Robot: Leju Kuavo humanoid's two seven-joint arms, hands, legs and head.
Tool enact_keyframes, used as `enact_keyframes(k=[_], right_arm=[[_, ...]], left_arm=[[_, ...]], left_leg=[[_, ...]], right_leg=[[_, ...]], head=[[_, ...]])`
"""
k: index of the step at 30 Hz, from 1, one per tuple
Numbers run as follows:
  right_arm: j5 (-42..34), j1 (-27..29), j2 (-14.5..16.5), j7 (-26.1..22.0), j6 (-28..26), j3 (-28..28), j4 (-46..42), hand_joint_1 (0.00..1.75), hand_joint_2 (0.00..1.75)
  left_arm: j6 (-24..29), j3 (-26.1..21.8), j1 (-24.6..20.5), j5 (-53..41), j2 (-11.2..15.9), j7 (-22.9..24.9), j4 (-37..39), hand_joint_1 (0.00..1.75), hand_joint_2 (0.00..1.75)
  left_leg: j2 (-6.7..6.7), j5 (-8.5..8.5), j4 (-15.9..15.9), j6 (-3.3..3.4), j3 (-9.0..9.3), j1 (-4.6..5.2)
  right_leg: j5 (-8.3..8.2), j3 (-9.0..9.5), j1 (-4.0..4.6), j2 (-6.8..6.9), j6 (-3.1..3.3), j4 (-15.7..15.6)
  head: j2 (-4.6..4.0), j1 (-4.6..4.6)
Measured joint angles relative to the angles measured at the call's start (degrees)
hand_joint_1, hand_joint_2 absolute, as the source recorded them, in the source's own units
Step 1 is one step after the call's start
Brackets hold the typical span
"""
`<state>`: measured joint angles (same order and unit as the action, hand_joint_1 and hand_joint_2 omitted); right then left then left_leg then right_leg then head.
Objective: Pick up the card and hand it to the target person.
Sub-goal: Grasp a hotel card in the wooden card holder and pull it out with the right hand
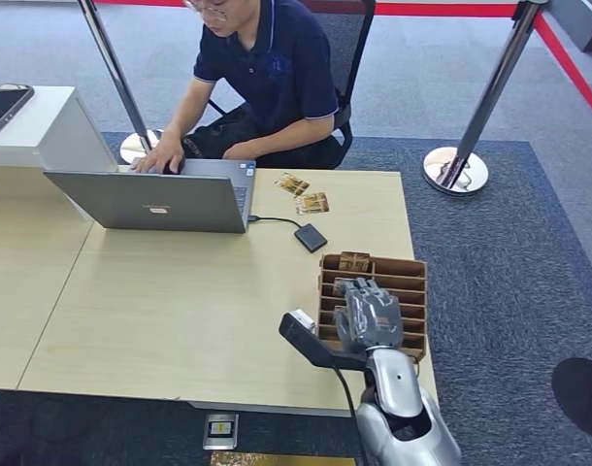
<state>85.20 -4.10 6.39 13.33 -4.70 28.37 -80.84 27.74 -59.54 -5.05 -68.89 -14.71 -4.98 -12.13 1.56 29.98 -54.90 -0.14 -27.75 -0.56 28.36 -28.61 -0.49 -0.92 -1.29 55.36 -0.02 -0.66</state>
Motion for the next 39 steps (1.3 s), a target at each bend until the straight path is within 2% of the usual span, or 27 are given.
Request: enact_keyframes(k=[39], right_arm=[[-0.09, -0.20, -0.48, -0.51, 0.03, 0.00, -1.25, 1.57, 1.75]], left_arm=[[0.04, -0.02, 0.01, 0.13, 0.00, 0.00, 0.00, 0.00, 0.00]], left_leg=[[0.00, 0.00, 0.00, 0.00, 0.00, 0.00]], right_leg=[[0.00, 0.00, 0.00, 0.00, 0.00, 0.00]], head=[[0.00, 0.02]])
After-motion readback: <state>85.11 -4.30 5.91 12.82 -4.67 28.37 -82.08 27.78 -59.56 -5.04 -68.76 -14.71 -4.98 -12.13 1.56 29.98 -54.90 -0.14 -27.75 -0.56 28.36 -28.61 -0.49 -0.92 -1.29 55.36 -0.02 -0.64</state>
